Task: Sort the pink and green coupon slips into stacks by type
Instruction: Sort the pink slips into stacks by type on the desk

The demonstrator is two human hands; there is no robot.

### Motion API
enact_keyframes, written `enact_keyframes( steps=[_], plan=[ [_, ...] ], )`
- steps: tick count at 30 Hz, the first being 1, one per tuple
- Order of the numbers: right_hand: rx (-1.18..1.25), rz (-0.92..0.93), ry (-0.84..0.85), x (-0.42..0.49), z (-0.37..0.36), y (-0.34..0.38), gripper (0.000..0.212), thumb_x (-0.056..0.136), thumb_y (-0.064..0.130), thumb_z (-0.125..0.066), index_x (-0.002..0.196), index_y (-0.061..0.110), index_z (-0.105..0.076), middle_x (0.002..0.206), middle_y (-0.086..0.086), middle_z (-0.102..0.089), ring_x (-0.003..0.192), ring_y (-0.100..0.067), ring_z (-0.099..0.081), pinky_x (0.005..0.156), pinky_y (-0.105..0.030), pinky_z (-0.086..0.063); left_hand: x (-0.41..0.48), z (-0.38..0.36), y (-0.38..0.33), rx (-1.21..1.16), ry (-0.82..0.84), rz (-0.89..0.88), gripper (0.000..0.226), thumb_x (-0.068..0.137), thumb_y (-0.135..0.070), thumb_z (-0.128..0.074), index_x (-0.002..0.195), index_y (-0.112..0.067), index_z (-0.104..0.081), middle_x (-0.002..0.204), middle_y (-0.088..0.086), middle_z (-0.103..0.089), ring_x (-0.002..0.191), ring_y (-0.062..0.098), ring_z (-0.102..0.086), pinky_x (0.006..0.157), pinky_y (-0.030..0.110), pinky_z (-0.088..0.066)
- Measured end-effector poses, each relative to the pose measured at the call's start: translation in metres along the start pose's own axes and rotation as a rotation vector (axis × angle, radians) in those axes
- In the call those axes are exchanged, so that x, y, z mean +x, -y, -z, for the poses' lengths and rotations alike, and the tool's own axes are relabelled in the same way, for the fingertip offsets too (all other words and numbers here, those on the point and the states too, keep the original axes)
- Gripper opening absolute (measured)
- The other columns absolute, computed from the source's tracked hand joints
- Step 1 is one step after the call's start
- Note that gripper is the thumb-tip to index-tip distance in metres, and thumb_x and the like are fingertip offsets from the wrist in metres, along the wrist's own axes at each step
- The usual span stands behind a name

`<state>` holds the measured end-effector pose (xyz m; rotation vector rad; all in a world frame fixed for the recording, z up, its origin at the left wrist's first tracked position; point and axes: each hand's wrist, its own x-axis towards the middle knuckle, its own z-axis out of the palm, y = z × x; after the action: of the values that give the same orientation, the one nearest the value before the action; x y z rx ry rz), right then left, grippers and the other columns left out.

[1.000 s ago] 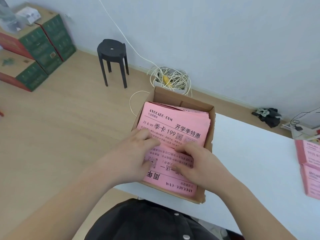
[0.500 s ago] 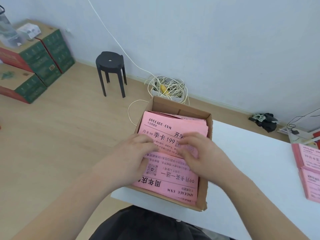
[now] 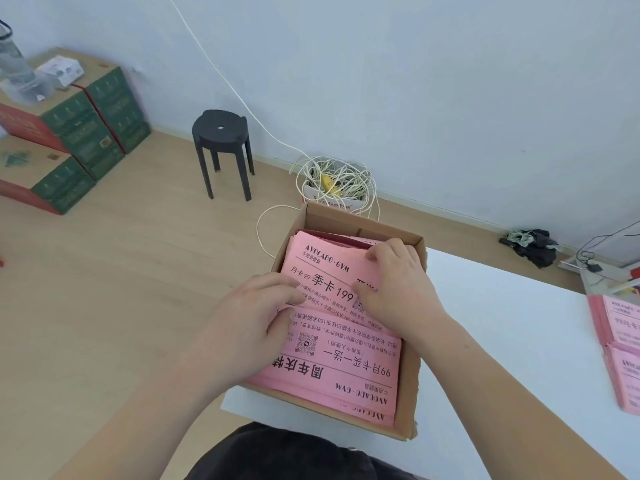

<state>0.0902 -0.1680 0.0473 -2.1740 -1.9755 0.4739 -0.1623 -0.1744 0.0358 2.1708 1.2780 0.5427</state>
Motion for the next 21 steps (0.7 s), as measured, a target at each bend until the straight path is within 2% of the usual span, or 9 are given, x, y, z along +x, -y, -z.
enact_keyframes(
  steps=[3, 5, 8, 9, 11, 12, 14, 17, 21],
  plan=[
    [0.074, 0.071, -0.074, -0.007, 0.010, 0.003, 0.034, 0.083, 0.027, -0.077, 0.105, 0.024, -0.051, 0.112, 0.009, -0.047, 0.113, -0.015, -0.040, 0.094, -0.027, -0.038, 0.000, 0.001, -0.004, -0.029, -0.049, -0.006, 0.031, 0.089, -0.007, -0.069, 0.111, -0.028, -0.076, 0.131, -0.018, -0.062, 0.119, -0.003, -0.054, 0.100, 0.001, -0.033],
    [0.101, 0.183, -0.096, -0.018, 0.017, 0.007, 0.030, 0.081, 0.017, -0.074, 0.094, 0.027, -0.049, 0.103, 0.012, -0.052, 0.105, -0.014, -0.046, 0.089, -0.033, -0.045, 0.002, 0.007, -0.010, -0.021, -0.138, -0.023, 0.036, 0.089, -0.009, -0.069, 0.119, -0.027, -0.073, 0.139, -0.015, -0.057, 0.123, -0.002, -0.053, 0.100, 0.006, -0.038],
    [0.145, 0.271, 0.042, -0.039, 0.022, 0.009, 0.033, 0.080, 0.014, -0.070, 0.090, 0.033, -0.045, 0.091, 0.019, -0.056, 0.092, -0.008, -0.053, 0.074, -0.037, -0.053, 0.006, 0.017, -0.017, 0.040, -0.221, -0.103, 0.047, 0.087, -0.013, -0.070, 0.133, -0.019, -0.065, 0.143, -0.009, -0.055, 0.132, 0.008, -0.048, 0.108, 0.007, -0.031],
    [0.144, 0.296, 0.062, -0.043, 0.023, 0.008, 0.034, 0.078, 0.013, -0.070, 0.090, 0.033, -0.045, 0.089, 0.019, -0.056, 0.090, -0.007, -0.053, 0.071, -0.036, -0.053, 0.007, 0.020, -0.017, 0.043, -0.206, -0.130, 0.045, 0.086, -0.012, -0.072, 0.130, -0.019, -0.067, 0.138, -0.010, -0.059, 0.130, 0.010, -0.051, 0.108, 0.012, -0.036],
    [0.141, 0.335, 0.063, -0.048, 0.023, 0.004, 0.032, 0.075, 0.012, -0.068, 0.088, 0.032, -0.047, 0.085, 0.019, -0.055, 0.088, -0.007, -0.051, 0.069, -0.031, -0.051, 0.009, 0.021, -0.014, 0.017, -0.141, -0.182, 0.029, 0.086, -0.007, -0.075, 0.112, -0.021, -0.075, 0.118, -0.015, -0.068, 0.114, 0.006, -0.060, 0.093, 0.026, -0.052],
    [0.143, 0.335, 0.070, -0.049, 0.023, 0.003, 0.030, 0.075, 0.013, -0.066, 0.088, 0.032, -0.047, 0.085, 0.020, -0.055, 0.087, -0.006, -0.050, 0.069, -0.029, -0.049, 0.008, 0.021, -0.012, -0.009, -0.110, -0.194, 0.022, 0.088, -0.006, -0.074, 0.104, -0.022, -0.077, 0.108, -0.017, -0.069, 0.104, 0.005, -0.064, 0.083, 0.028, -0.054],
    [0.142, 0.321, 0.070, -0.050, 0.023, 0.002, 0.030, 0.077, 0.014, -0.067, 0.088, 0.033, -0.047, 0.085, 0.023, -0.054, 0.086, -0.002, -0.049, 0.069, -0.025, -0.047, 0.005, 0.020, -0.010, -0.066, -0.081, -0.206, 0.014, 0.089, -0.011, -0.068, 0.095, -0.021, -0.076, 0.097, -0.015, -0.069, 0.092, 0.009, -0.067, 0.073, 0.029, -0.054],
    [0.112, 0.271, -0.003, -0.049, 0.022, 0.003, 0.034, 0.078, 0.014, -0.073, 0.088, 0.035, -0.047, 0.086, 0.022, -0.058, 0.086, -0.003, -0.054, 0.068, -0.028, -0.051, 0.005, 0.022, -0.010, -0.106, -0.069, -0.190, 0.015, 0.088, -0.019, -0.061, 0.090, -0.022, -0.075, 0.091, -0.017, -0.068, 0.088, 0.009, -0.066, 0.069, 0.030, -0.054],
    [0.085, 0.228, -0.112, -0.041, 0.022, 0.004, 0.028, 0.077, 0.020, -0.079, 0.090, 0.034, -0.058, 0.093, 0.019, -0.063, 0.092, -0.010, -0.059, 0.070, -0.038, -0.055, 0.010, 0.021, -0.013, -0.105, -0.051, -0.163, 0.015, 0.088, -0.023, -0.059, 0.092, -0.024, -0.073, 0.089, -0.022, -0.065, 0.085, 0.001, -0.062, 0.069, 0.025, -0.052]
  ],
)
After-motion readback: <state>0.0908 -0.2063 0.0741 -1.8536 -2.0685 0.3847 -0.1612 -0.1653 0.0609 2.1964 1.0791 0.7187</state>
